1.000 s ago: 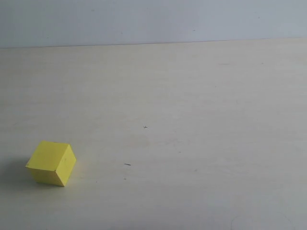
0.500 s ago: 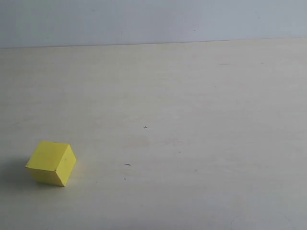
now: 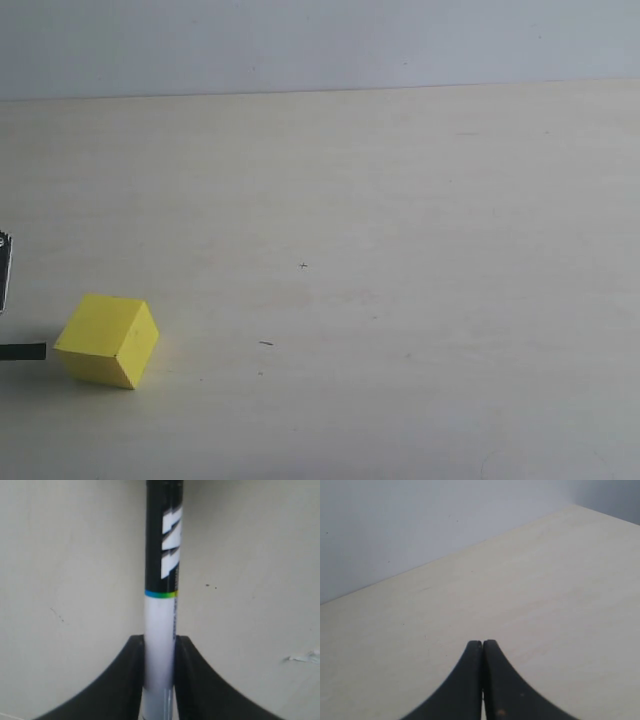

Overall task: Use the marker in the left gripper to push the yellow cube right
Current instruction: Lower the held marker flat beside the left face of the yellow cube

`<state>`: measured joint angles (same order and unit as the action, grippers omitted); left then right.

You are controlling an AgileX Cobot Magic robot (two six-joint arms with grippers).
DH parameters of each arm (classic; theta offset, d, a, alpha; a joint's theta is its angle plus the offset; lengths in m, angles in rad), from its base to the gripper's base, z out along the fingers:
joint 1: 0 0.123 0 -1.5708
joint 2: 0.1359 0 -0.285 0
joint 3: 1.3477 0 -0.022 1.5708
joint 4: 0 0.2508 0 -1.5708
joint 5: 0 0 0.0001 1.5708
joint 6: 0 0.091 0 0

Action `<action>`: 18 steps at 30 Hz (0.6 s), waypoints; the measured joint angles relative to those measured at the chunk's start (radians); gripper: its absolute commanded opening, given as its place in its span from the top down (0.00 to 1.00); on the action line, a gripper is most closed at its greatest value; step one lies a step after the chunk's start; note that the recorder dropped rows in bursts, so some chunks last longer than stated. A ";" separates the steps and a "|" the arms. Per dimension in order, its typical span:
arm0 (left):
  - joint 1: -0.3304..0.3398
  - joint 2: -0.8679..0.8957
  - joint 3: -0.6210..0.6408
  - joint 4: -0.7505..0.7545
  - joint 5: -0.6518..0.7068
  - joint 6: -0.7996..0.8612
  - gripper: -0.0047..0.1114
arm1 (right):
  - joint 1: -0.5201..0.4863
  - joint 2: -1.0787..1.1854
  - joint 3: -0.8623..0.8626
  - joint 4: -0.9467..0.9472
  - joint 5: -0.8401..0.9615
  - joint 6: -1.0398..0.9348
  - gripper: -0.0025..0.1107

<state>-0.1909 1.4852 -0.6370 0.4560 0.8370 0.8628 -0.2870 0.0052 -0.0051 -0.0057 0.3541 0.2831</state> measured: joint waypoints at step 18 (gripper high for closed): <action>0.116 0.028 -0.071 -0.154 -0.095 0.282 0.96 | 0.000 0.000 0.000 0.000 0.000 0.000 0.98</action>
<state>-0.0753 1.5131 -0.7078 0.3019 0.7419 1.1453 -0.2870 0.0052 -0.0051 -0.0057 0.3541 0.2831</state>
